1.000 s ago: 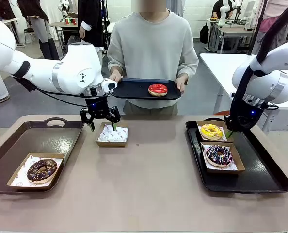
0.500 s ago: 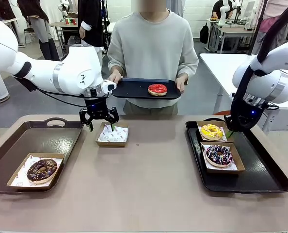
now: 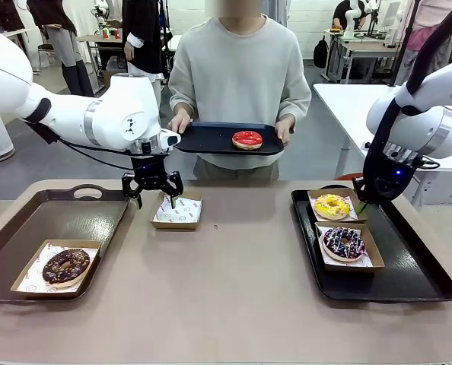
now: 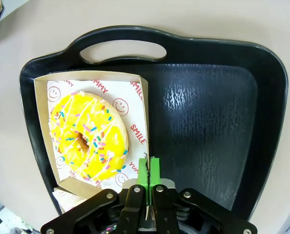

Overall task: Individually package the donuts and arrange them on the tray.
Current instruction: Place the picked Paper togo box on the Handle tray while simultaneously picking up another Paper togo box from the table with the other hand.

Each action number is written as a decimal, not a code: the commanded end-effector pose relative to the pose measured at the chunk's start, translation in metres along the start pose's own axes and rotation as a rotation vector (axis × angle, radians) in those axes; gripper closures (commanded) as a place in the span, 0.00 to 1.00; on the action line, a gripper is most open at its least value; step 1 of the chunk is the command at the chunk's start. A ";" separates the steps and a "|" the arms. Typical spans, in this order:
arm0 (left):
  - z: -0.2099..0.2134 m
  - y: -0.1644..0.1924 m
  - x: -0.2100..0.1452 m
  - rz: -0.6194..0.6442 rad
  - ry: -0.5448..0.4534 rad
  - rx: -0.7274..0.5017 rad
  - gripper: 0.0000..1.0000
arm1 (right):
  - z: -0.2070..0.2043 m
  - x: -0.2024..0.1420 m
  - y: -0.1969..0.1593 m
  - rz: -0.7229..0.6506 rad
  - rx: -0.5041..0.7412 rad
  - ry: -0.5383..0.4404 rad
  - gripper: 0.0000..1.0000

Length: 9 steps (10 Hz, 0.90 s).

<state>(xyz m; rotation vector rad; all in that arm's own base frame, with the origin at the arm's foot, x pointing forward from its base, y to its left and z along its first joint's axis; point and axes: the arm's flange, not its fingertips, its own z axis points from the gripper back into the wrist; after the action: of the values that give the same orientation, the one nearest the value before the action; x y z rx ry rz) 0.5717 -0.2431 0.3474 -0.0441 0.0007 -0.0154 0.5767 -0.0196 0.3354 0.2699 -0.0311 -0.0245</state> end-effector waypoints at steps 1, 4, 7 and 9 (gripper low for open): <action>-0.002 -0.004 0.008 0.030 0.004 0.043 0.00 | 0.003 -0.006 0.002 -0.029 -0.025 0.020 0.99; -0.008 -0.003 0.013 0.048 0.011 0.041 0.00 | 0.004 -0.006 0.003 -0.032 -0.032 0.028 0.99; -0.011 0.002 0.019 0.066 0.021 0.040 0.74 | 0.004 -0.007 0.003 -0.031 -0.030 0.039 0.34; -0.012 0.001 0.019 0.069 0.024 0.043 1.00 | 0.005 -0.008 0.002 -0.037 -0.028 0.040 0.00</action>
<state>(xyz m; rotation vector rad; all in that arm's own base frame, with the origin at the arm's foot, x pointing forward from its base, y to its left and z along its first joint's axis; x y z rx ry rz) 0.5859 -0.2364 0.3332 -0.0336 0.0254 0.0264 0.5735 -0.0190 0.3362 0.2625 -0.0020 -0.0375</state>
